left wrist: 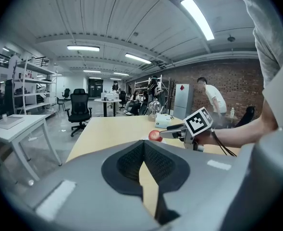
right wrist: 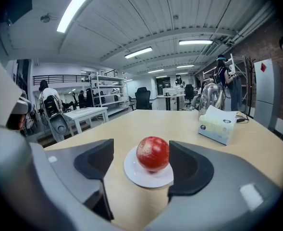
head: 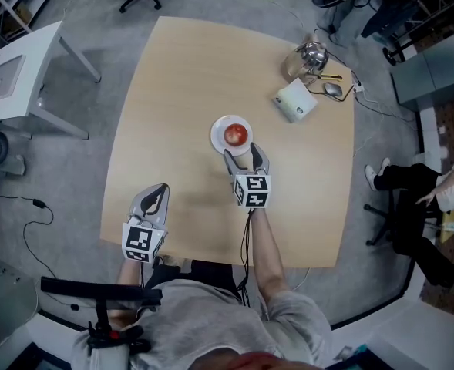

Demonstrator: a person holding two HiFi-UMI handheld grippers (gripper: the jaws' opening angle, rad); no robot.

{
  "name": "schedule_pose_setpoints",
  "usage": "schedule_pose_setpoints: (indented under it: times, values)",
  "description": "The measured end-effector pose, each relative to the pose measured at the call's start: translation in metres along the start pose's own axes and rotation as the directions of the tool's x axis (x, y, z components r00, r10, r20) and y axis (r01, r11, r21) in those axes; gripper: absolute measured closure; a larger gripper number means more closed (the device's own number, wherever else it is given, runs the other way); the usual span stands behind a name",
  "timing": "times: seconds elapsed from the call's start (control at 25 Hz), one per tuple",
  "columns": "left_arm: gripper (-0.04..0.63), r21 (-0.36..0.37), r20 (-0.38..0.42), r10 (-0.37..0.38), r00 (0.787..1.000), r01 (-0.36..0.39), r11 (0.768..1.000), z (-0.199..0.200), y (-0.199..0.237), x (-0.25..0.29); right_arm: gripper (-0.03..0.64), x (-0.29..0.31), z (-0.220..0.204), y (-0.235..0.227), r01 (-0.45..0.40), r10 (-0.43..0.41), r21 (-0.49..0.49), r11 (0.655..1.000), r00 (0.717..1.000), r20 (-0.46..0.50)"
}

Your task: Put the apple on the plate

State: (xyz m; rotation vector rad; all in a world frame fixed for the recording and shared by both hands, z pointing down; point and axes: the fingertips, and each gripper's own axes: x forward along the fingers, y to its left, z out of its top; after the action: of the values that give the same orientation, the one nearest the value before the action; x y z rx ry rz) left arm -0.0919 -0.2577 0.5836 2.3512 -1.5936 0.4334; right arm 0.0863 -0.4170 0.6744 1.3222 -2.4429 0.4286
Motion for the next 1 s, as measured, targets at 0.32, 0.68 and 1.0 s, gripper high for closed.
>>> schedule_pose_setpoints:
  times: [0.32,0.68,1.0]
  values:
    - [0.577,-0.003,0.023,-0.022,0.999,0.022,1.000,0.003,-0.014,-0.014,0.267,-0.032,0.007,0.010,0.008,-0.008,-0.006,1.000,1.000,0.025]
    - [0.577,0.016,0.045,-0.049,0.998,0.049,0.999,0.011,-0.031,-0.036,0.308,-0.078,0.011,0.025,0.023,-0.023,0.000,1.000,0.998,0.051]
    - [0.577,0.043,0.065,-0.073,0.995,0.070,0.997,0.021,-0.058,-0.078,0.331,-0.140,0.014,0.046,0.049,-0.049,0.007,0.999,0.996,0.075]
